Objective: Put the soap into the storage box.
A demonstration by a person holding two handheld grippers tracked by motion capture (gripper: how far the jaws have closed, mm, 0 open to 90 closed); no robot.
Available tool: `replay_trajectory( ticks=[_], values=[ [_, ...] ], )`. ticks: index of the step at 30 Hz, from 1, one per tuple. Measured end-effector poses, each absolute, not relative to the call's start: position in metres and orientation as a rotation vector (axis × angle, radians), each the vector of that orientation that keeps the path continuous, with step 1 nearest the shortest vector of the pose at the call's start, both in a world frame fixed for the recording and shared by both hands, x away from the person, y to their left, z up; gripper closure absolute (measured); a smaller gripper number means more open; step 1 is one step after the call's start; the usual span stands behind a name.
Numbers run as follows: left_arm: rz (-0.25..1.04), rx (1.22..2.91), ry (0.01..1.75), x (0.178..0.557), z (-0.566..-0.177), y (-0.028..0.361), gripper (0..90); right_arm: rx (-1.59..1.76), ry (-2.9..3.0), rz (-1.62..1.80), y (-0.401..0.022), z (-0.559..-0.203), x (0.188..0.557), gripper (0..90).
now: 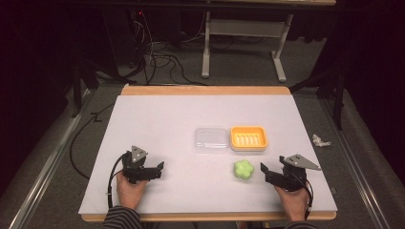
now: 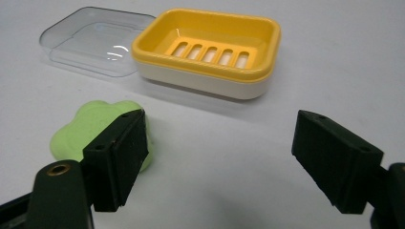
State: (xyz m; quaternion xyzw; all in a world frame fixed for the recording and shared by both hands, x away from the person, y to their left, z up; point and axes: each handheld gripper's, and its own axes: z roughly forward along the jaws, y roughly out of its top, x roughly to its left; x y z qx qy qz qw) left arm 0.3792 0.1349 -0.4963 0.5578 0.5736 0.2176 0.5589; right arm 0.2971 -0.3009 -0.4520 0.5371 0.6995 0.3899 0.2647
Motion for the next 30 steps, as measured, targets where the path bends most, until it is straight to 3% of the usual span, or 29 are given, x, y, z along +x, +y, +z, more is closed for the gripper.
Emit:
replay_trajectory(
  ticks=[30],
  values=[
    [0.513,1.317,1.352,0.379,-0.496,0.135,5.8,1.354,2.03,1.1,-0.268,-0.45,0.28,21.1]
  ],
)
